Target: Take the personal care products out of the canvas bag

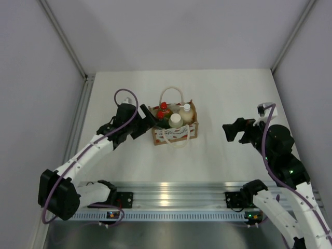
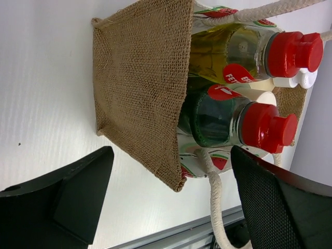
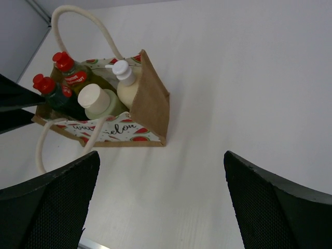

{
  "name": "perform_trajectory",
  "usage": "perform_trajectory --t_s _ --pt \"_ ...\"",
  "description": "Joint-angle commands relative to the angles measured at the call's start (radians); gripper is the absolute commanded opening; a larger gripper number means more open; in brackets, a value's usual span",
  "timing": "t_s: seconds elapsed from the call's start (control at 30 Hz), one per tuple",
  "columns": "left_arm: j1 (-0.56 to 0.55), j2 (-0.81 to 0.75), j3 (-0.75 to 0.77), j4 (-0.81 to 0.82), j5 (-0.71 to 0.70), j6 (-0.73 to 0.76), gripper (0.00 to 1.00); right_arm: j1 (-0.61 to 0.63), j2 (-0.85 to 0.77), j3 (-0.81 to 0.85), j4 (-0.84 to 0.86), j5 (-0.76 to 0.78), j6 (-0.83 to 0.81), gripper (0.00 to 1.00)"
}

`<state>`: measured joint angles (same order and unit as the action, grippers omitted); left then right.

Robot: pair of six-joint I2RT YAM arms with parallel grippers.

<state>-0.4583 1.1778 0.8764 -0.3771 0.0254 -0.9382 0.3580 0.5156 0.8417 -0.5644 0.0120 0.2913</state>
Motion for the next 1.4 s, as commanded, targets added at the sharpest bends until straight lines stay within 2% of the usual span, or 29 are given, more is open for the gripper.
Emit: perform_trajectory --t_s 0.0,0.2,0.3,0.33,0.4,0.43,0.47,0.53,0.57,0.63,0.67,0.77,0.9,0.97,1.03,1.13,1.37 --pt "-0.002 0.005 -0.033 0.102 -0.035 -0.025 0.98 0.010 0.040 -0.018 0.151 -0.122 0.014 1.00" --pt "-0.003 0.055 -0.042 0.132 -0.030 -0.033 0.95 0.013 0.107 -0.049 0.297 -0.332 0.055 0.99" --pt "-0.006 0.036 -0.069 0.135 -0.059 -0.036 0.92 0.030 0.149 -0.047 0.348 -0.351 0.074 0.99" --pt "-0.006 0.020 -0.079 0.135 -0.070 -0.036 0.85 0.036 0.171 -0.046 0.371 -0.351 0.075 0.99" --pt "-0.006 0.005 -0.103 0.135 -0.090 -0.037 0.77 0.065 0.198 -0.039 0.397 -0.353 0.080 0.99" --pt "-0.008 -0.003 -0.111 0.133 -0.094 -0.037 0.63 0.078 0.228 -0.038 0.411 -0.353 0.078 0.99" --pt "-0.006 -0.016 -0.117 0.135 -0.097 -0.037 0.57 0.105 0.247 -0.033 0.432 -0.342 0.080 0.99" --pt "-0.006 -0.027 -0.131 0.133 -0.099 -0.037 0.52 0.142 0.312 -0.010 0.445 -0.320 0.066 0.99" --pt "-0.008 -0.033 -0.135 0.135 -0.099 -0.037 0.45 0.186 0.336 0.000 0.451 -0.287 0.057 0.99" --pt "-0.010 -0.033 -0.140 0.133 -0.093 -0.034 0.41 0.258 0.409 0.040 0.455 -0.235 0.017 0.99" --pt "-0.010 -0.033 -0.142 0.133 -0.091 -0.031 0.34 0.281 0.434 0.052 0.460 -0.184 0.003 0.99" --pt "-0.010 -0.023 -0.143 0.135 -0.090 -0.024 0.29 0.373 0.532 0.103 0.495 -0.101 -0.056 0.98" --pt "-0.010 -0.004 -0.136 0.135 -0.085 -0.016 0.17 0.467 0.652 0.174 0.554 0.006 -0.139 0.95" --pt "-0.010 -0.001 -0.132 0.135 -0.085 -0.016 0.15 0.498 0.711 0.197 0.626 0.011 -0.159 0.91" --pt "-0.010 -0.004 -0.131 0.135 -0.087 -0.014 0.07 0.527 0.764 0.200 0.704 0.006 -0.172 0.88" --pt "-0.008 -0.007 -0.125 0.135 -0.088 -0.014 0.03 0.564 0.825 0.189 0.828 0.000 -0.205 0.82" --pt "-0.010 -0.007 -0.120 0.135 -0.071 -0.013 0.00 0.590 0.937 0.192 0.974 0.075 -0.230 0.74"
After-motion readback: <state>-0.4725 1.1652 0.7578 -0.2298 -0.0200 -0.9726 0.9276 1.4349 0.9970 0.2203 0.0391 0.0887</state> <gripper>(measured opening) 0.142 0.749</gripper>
